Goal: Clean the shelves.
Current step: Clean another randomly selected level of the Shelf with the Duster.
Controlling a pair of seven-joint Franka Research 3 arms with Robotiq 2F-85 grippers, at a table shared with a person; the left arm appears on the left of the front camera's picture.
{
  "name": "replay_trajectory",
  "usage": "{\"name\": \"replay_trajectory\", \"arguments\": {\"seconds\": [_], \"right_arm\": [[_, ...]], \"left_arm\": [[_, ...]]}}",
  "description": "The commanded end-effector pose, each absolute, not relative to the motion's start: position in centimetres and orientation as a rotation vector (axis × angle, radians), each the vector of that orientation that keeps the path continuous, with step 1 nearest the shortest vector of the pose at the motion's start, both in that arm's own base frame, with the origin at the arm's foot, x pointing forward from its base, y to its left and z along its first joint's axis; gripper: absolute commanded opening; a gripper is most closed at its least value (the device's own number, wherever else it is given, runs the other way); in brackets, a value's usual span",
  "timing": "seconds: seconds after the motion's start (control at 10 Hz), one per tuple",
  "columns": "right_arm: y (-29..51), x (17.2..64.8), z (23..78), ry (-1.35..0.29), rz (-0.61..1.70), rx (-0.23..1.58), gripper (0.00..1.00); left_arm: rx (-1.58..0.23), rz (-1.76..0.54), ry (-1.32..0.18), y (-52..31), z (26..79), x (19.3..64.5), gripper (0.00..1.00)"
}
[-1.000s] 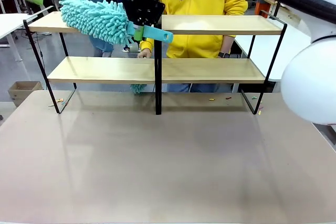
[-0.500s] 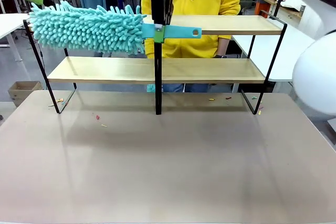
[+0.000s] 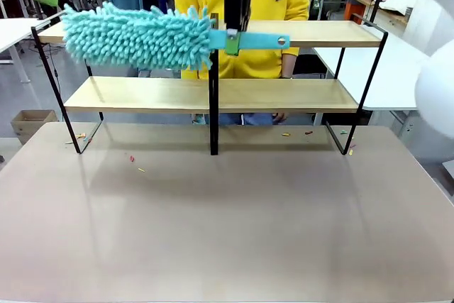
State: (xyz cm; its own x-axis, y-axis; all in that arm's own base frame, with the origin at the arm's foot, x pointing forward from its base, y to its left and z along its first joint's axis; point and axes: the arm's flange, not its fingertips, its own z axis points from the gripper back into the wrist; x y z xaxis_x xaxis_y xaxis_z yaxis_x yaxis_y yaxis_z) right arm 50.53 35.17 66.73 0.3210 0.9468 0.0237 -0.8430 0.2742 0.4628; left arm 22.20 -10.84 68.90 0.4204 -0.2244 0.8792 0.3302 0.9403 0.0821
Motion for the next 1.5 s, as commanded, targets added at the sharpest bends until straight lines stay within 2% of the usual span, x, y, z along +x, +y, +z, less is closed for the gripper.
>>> {"name": "replay_trajectory", "arguments": {"seconds": [0.0,0.3,0.4,0.5,0.7,0.8,1.0,1.2,1.4], "right_arm": [[28.4,45.2,68.1,0.205,1.102,0.552,0.12],[17.6,34.7,65.2,0.053,0.846,0.682,0.12],[17.7,33.0,64.4,0.003,0.723,0.662,0.12],[23.0,47.3,76.7,0.141,0.948,0.62,0.12],[23.0,47.3,76.7,0.141,0.948,0.62,0.12],[20.6,45.1,76.9,0.104,0.863,0.639,0.12],[18.0,46.4,78.5,0.032,0.922,0.735,0.12],[13.4,43.2,79.9,0.068,1.001,0.782,0.12],[9.8,38.4,80.3,-0.038,0.972,0.826,0.12]], "left_arm": [[-0.114,-0.35,-1.084,-10.7,68.8,22.1,1.0],[-0.114,-0.35,-1.084,-10.7,68.8,22.1,1.0],[-0.114,-0.35,-1.084,-10.7,68.8,22.1,1.0],[-0.114,-0.35,-1.084,-10.7,68.8,22.1,1.0],[-0.114,-0.35,-1.084,-10.7,68.8,22.1,1.0],[-0.114,-0.35,-1.084,-10.7,68.8,22.1,1.0],[-0.114,-0.35,-1.084,-10.7,68.8,22.1,1.0],[-0.114,-0.35,-1.084,-10.7,68.8,22.1,1.0],[-0.114,-0.35,-1.084,-10.7,68.8,22.1,1.0]]}}
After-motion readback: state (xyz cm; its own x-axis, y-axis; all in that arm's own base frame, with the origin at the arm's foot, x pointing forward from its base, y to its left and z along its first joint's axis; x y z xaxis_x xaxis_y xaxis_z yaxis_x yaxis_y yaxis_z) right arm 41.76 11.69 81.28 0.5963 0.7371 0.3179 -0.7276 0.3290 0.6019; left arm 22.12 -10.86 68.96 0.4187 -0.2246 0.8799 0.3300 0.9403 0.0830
